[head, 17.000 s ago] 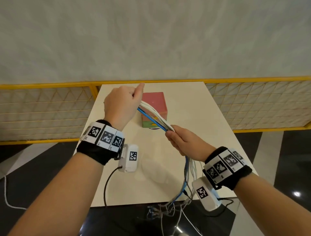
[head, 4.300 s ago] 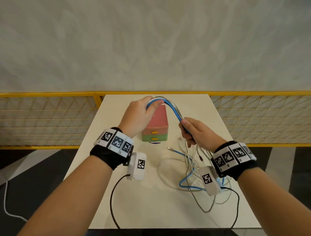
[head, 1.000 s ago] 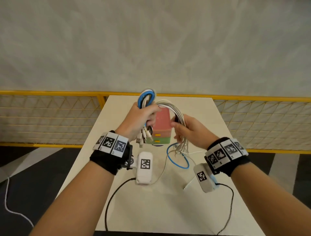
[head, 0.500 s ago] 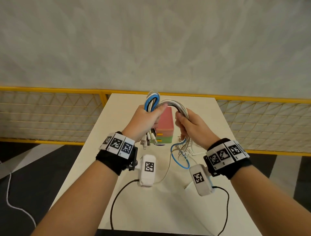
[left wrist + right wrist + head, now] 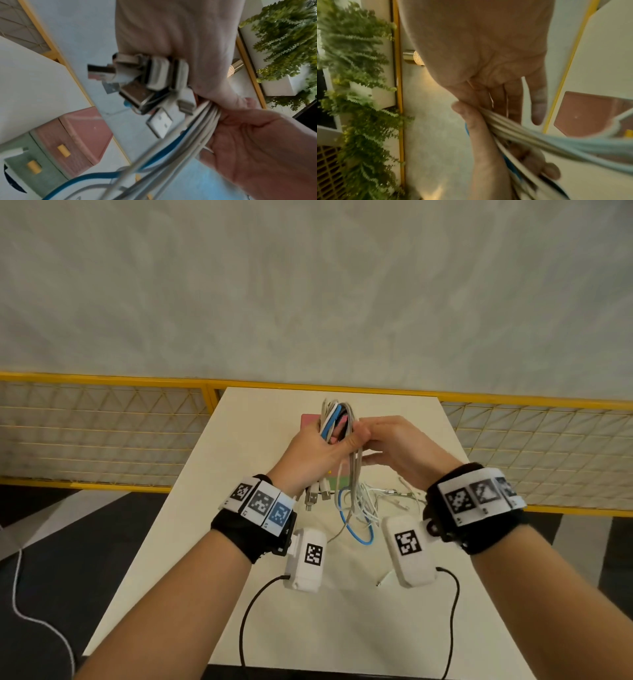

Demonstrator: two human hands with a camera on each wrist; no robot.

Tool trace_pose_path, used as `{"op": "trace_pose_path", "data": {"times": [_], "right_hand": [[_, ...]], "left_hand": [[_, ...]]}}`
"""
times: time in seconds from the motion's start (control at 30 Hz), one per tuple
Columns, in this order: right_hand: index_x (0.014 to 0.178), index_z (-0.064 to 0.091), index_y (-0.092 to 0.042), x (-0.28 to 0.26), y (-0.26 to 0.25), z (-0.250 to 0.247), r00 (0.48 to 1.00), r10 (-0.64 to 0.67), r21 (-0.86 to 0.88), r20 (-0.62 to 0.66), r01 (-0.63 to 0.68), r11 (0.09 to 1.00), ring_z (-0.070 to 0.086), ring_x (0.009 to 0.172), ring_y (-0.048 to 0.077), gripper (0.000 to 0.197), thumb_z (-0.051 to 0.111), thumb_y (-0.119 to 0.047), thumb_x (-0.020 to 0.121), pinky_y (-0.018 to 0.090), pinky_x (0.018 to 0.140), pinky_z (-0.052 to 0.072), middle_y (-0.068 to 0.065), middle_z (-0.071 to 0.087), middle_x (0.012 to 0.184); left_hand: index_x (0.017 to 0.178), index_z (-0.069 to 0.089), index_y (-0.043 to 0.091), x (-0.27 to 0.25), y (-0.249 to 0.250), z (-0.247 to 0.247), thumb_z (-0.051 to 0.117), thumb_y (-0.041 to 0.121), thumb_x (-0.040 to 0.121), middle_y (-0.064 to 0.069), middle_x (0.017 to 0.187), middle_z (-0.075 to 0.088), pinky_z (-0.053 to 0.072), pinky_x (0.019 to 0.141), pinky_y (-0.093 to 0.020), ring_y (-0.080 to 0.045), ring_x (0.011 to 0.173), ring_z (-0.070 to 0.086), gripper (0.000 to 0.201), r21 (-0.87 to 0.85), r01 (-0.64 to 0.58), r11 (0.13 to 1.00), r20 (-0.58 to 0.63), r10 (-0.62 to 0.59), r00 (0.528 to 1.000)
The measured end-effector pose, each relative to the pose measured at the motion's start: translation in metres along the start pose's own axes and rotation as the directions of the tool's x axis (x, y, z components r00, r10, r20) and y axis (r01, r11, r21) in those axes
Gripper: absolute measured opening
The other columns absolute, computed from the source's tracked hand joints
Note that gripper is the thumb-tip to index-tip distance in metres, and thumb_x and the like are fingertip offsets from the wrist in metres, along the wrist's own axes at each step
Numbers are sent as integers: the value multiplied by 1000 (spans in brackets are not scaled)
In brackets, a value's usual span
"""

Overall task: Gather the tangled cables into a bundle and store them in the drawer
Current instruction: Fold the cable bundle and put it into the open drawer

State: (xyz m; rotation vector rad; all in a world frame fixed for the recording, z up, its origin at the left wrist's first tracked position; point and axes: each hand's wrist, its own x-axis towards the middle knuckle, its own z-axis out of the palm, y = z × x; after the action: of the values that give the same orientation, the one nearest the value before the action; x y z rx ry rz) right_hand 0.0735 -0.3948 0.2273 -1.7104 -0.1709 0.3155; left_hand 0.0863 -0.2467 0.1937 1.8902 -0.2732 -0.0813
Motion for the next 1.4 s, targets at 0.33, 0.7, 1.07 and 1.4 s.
{"op": "trace_pose_path", "data": {"times": [0.33,0.7,1.07,1.4], "right_hand": [[86,68,3,1,-13,0,993,114,-354,41,-92,931,67,91,28,26,48,-11,94,39,91,54,26,68,102],[90,69,-2,6,3,5,1000,-11,-388,-30,-1,922,70,91,31,31,49,-24,97,47,92,52,21,72,95],[71,63,-11,1,-8,0,995,-102,-577,-10,78,813,64,53,5,32,46,-18,97,17,58,52,5,66,65],[117,61,-12,3,9,-29,965,-220,-72,-142,212,975,62,111,20,46,75,-1,75,22,86,51,7,65,117]], "left_hand": [[61,50,22,1,-5,0,68,24,87,11,44,44,30,44,-13,0,40,38,32,158,-21,987,113,3,994],[109,56,14,2,-5,1,55,7,92,12,76,53,39,52,-5,-1,66,52,18,278,-108,954,63,94,994],[89,57,20,-11,18,3,66,0,83,-10,85,61,53,75,-28,-12,78,59,23,-32,-23,999,175,28,984],[80,68,5,4,2,-17,71,20,87,-2,63,66,50,59,-23,-11,55,63,17,-157,90,983,-147,-114,983]]}}
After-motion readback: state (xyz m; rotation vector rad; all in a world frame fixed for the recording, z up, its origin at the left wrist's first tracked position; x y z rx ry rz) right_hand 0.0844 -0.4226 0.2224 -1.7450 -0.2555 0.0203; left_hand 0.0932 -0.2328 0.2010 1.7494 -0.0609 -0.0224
